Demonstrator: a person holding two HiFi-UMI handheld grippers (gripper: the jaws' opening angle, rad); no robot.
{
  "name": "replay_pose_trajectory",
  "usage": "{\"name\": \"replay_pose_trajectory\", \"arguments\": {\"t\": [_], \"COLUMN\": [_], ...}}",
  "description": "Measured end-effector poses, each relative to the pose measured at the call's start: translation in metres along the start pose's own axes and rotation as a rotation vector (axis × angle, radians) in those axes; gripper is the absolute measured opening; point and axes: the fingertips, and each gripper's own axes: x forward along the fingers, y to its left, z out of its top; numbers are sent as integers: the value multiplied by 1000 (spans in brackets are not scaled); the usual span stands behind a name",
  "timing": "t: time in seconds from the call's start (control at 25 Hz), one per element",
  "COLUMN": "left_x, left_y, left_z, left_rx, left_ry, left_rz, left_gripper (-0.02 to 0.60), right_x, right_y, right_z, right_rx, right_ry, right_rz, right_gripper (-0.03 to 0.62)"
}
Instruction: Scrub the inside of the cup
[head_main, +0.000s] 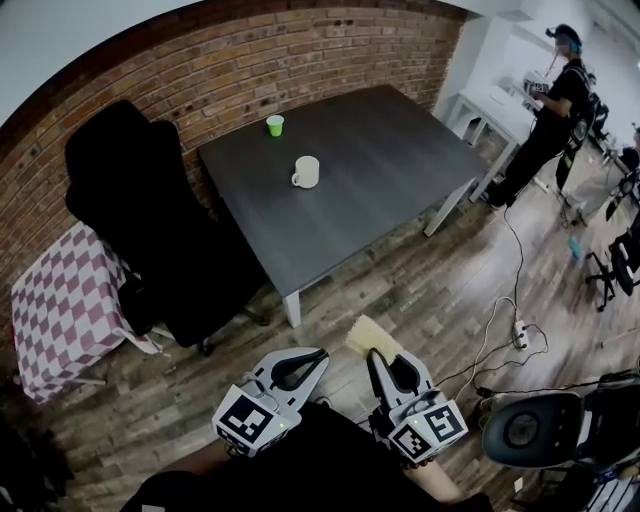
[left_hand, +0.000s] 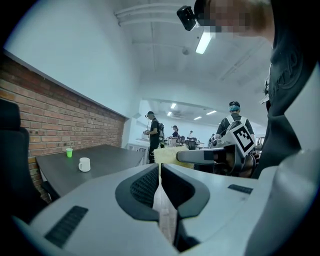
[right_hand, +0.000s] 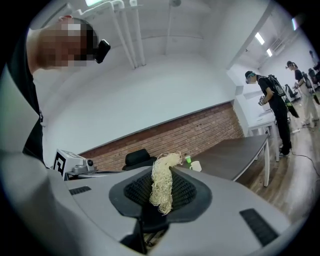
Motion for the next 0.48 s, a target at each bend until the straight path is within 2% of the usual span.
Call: {"name": "replay_pose_trajectory", "arguments": {"t": [0.28,0.48], "left_x": [60,103], "left_y": [12,41], "left_z": [7,9], "left_rx": [3,-18], "left_ry": [10,55], "left_rz": [-29,-74], "left_gripper": [26,26], "right_x": [11,38], "right_y": [-55,-96], "right_z": [13,23], "right_rx": [17,5], "right_ry": [14,21], "right_rz": [-41,-97], "right_gripper": [91,91]}}
